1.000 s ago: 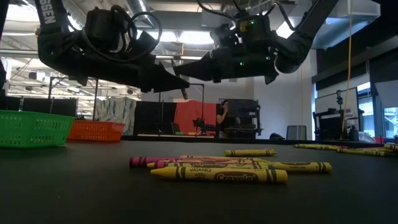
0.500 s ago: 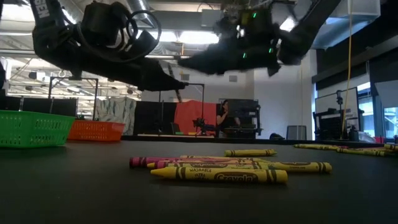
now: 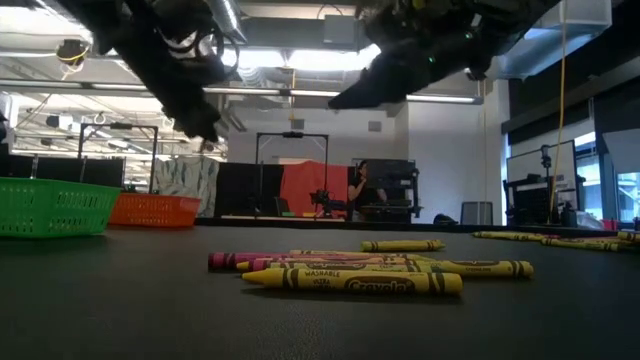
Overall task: Sort crayons
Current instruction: Put the green crayon into the orange bin
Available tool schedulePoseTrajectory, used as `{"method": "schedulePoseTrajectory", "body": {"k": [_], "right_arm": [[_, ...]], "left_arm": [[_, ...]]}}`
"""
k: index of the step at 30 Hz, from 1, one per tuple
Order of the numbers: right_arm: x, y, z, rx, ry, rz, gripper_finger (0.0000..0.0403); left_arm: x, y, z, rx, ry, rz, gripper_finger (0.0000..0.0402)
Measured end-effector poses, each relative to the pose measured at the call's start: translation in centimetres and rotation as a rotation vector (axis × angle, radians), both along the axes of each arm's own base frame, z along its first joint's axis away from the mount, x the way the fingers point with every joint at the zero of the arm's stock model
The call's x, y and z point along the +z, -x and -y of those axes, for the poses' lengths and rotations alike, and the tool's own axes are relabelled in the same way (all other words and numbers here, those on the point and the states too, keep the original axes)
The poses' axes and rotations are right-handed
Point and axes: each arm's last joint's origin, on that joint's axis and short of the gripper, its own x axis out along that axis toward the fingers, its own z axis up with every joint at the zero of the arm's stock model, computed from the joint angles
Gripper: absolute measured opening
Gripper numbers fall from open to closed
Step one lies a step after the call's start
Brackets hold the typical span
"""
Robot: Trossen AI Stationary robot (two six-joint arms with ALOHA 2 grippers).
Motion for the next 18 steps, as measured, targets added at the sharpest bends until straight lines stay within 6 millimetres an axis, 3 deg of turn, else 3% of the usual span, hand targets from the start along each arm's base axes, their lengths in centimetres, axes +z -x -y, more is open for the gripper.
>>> {"method": "schedulePoseTrajectory", "body": {"k": [4,9,14,18], "right_arm": [[-0.4,0.2,0.0,-0.021,0.016,-0.044,0.0168],[-0.4,0.2,0.1,-0.021,0.026,-0.05,0.0168],[-0.4,0.2,0.1,-0.019,0.03,-0.049,0.0168],[-0.6,0.0,0.1,-0.005,0.042,-0.042,0.0168]], "left_arm": [[1.1,1.4,-2.6,0.117,0.053,-0.089,0.0012],[0.8,3.2,-5.4,0.196,0.084,-0.137,0.0012],[-1.0,5.2,-6.9,0.237,0.138,-0.209,0.0012],[-2.9,5.6,-7.7,0.271,0.179,-0.283,0.0012]]}}
